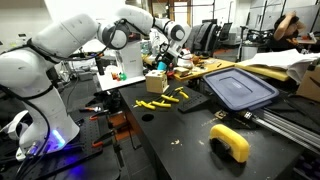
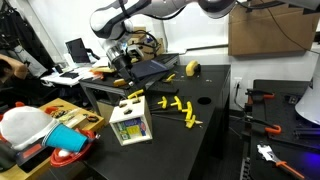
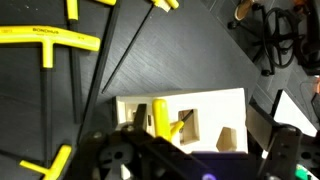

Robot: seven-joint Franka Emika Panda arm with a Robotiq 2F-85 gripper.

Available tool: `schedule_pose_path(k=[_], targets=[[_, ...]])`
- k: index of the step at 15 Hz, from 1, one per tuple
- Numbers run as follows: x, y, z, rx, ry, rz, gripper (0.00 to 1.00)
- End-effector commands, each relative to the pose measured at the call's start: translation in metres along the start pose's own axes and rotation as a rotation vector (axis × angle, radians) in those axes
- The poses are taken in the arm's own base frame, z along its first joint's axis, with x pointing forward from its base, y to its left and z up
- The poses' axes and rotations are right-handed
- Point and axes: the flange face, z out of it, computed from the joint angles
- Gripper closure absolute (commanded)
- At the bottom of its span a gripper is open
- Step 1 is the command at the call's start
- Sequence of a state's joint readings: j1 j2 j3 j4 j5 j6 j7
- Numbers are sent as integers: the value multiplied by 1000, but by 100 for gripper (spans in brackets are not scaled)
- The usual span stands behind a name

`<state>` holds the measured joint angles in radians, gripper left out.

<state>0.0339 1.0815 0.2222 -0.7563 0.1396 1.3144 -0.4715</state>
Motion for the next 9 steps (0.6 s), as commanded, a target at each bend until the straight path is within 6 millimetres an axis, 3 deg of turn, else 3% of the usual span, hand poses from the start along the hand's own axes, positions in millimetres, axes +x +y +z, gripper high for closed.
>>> schedule_pose_path(k=[1, 9], targets=[[2, -1, -6, -2, 14, -56, 0], [5, 8, -2, 12, 30, -98, 0]])
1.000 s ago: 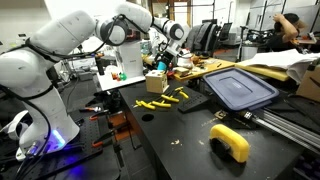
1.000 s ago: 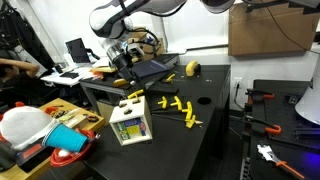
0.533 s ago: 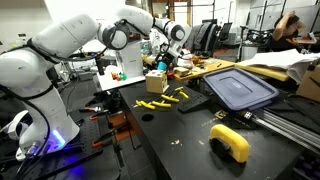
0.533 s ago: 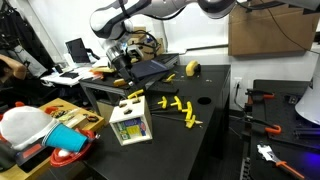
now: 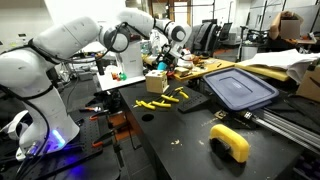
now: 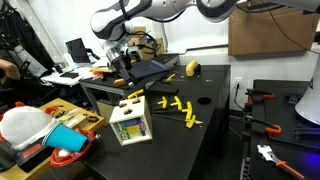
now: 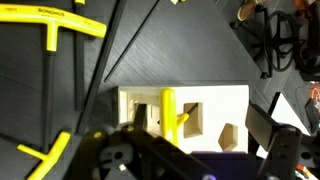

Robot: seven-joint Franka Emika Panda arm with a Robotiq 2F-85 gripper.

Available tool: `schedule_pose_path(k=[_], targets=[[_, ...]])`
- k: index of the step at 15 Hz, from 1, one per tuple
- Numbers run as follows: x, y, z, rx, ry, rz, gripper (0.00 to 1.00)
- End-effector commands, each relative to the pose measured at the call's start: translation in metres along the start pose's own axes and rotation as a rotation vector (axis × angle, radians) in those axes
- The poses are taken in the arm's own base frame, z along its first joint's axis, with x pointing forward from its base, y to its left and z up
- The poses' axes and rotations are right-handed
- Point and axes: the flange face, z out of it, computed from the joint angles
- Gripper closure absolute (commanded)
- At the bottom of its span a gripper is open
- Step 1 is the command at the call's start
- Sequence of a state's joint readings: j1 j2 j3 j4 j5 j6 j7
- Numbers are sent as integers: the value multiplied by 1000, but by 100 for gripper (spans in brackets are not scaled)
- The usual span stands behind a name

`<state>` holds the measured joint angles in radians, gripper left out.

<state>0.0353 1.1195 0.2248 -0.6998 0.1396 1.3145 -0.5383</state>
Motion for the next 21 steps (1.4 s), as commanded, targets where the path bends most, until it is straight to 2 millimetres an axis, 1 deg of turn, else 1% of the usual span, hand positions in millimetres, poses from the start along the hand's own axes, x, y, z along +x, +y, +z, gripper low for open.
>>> schedule_pose_path(k=[1, 6, 7, 8, 9, 14, 16, 18, 21], targets=[[1, 2, -1, 18, 9, -34, 0], [5, -2, 8, 35, -5, -37, 0], [7, -3, 10, 39, -7, -37, 25], [8, -4, 11, 41, -7, -40, 28], [8, -5, 11, 41, -7, -40, 34], [7, -7, 5, 31, 2, -26, 73], [5, -8, -2, 21, 9, -17, 88], [3, -10, -10, 15, 23, -13, 100], [-1, -11, -24, -2, 47, -3, 100]])
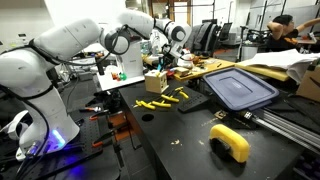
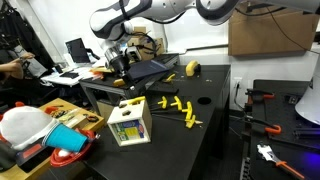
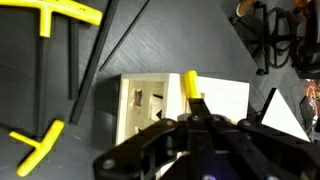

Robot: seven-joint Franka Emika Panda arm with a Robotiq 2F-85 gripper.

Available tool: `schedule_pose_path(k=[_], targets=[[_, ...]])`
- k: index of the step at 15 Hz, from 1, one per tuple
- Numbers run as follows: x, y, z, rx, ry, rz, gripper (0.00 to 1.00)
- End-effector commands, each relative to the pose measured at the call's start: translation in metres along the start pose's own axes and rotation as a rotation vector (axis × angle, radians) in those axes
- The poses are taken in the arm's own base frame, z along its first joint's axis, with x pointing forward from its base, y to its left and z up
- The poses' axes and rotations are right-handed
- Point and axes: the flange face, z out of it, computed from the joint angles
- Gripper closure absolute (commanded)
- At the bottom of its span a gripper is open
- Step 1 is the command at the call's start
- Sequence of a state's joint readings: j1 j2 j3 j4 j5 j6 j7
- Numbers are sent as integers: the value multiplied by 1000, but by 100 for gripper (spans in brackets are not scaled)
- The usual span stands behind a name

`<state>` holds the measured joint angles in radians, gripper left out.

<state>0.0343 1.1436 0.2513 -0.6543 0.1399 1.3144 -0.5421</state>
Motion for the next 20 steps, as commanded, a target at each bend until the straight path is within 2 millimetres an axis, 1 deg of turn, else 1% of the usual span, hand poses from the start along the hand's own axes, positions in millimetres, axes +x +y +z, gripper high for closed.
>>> schedule_pose_path(k=[1, 2, 3, 4, 6, 9, 11, 12, 14, 16, 20], targets=[[-6, -8, -25, -26, 31, 28, 100], [-5, -9, -30, -44, 41, 37, 100], [-3, -12, -35, -69, 56, 55, 75], [-2, -13, -39, -93, 69, 70, 72], [3, -15, -48, -162, 105, 122, 60], [10, -20, -65, -294, 170, 204, 35], [7, -23, -76, -365, 196, 283, 22], [5, -23, -79, -395, 206, 327, 13], [0, -23, -85, -446, 225, 423, 0], [-11, -22, -86, -470, 219, 532, 0], [-37, -20, -75, -456, 192, 763, 0]])
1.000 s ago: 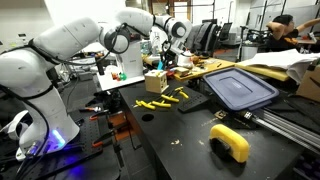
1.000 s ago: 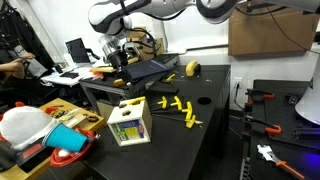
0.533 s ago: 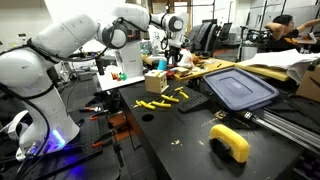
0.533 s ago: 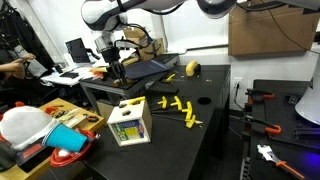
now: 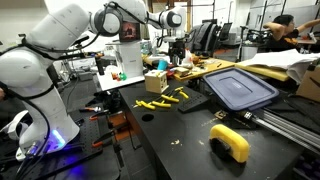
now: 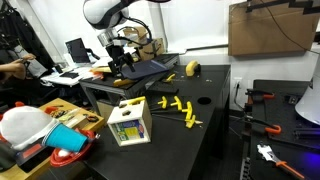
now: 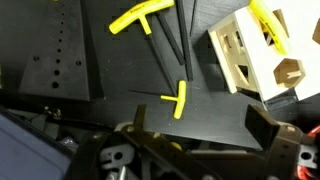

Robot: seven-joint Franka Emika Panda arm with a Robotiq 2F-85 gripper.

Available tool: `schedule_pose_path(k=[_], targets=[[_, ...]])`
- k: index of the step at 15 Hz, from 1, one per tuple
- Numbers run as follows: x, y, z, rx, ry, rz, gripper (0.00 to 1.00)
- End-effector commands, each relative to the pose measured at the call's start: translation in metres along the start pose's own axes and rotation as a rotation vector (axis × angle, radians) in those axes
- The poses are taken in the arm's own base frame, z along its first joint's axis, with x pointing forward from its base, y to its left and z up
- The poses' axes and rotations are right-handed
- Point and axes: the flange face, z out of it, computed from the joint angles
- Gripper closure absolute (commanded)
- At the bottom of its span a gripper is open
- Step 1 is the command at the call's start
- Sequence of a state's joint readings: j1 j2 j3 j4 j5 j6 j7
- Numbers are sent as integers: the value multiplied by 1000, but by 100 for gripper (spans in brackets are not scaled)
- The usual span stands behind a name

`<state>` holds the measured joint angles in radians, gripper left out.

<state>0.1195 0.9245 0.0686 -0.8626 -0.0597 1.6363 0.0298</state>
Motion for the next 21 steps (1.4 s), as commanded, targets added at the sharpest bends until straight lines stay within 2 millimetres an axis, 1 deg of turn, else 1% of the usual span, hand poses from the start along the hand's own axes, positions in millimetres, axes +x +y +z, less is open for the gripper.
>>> schedule_pose_path(k=[1, 3, 5, 8, 9, 10, 12, 14, 21], targets=[[-31, 11, 1, -40, -61, 180, 0], [-42, 16, 4, -36, -72, 204, 0], [-52, 24, 4, -38, -66, 185, 0], [-72, 48, 1, -41, -58, 173, 0], [-45, 33, 9, -34, -66, 183, 0], [-51, 41, 8, -35, -68, 184, 0], [-59, 49, 4, -35, -70, 192, 0], [-62, 49, 4, -35, -70, 192, 0], [-63, 47, 7, -35, -72, 189, 0]])
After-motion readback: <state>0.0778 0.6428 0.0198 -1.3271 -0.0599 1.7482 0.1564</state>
